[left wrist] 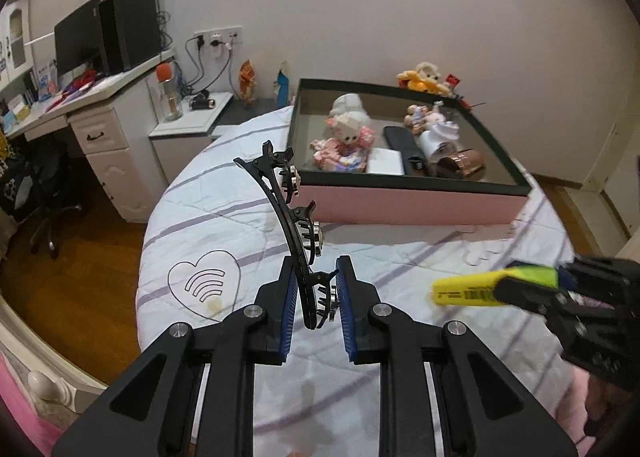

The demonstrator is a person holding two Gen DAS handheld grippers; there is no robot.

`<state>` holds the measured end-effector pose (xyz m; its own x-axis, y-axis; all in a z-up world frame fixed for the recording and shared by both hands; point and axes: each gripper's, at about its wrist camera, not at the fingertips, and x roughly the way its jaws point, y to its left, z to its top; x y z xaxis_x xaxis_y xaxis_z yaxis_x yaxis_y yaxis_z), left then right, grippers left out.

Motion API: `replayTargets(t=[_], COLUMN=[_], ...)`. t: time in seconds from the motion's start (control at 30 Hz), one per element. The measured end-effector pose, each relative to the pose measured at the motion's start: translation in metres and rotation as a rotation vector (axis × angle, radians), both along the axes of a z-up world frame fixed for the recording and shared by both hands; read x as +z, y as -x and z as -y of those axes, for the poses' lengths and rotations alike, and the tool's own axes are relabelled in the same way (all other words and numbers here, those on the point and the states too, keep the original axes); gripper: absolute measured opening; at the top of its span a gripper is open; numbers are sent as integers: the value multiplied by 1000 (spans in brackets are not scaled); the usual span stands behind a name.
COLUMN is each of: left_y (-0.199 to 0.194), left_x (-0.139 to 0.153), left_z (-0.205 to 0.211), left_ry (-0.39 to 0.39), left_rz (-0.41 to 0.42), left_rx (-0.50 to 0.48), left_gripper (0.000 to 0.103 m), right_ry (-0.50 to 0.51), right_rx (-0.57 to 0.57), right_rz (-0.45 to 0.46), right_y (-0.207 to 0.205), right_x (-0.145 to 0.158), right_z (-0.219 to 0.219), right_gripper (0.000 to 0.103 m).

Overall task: Organize rigid objects
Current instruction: 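Carry the hair clip into the box with the left tool while the right carries the highlighter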

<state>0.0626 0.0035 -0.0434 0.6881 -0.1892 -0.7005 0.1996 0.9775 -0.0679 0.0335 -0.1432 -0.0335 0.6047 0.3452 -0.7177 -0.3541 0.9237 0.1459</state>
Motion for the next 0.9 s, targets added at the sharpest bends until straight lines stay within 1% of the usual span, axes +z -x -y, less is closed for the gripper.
replayTargets(t=[0.2,0.37,0.43,0.47,0.67,0.73,0.8,0.9], left_y=[5,-3,-9,-13,-46,-60,-78,-106], left_x=[26,38,44,47,66,68,66,53], left_z=[11,17,21,23,43,49,56,65], left_ry=[11,10,10,24,38,33,35,39], left_rz=[24,48,60,56,66,65,50,8], left_rx=[-82,-106,-123,-142,-210,-218,-230,-237], left_gripper=[19,19,19,19,19,19,19,19], right_ry=[3,17,21,18,-2,-18,-12,-8], right_rx=[-31,-42,-41,-43,-68,-86,-116,-145], right_rz=[58,80,91,101,158,151,129,75], right_y=[-11,-20,-23,-26,-52,-69,-88,-120], right_x=[32,45,50,55,87,92,90,75], right_z=[0,3,4,5,15,20,24,29], right_gripper=[18,18,18,18,18,18,18,18])
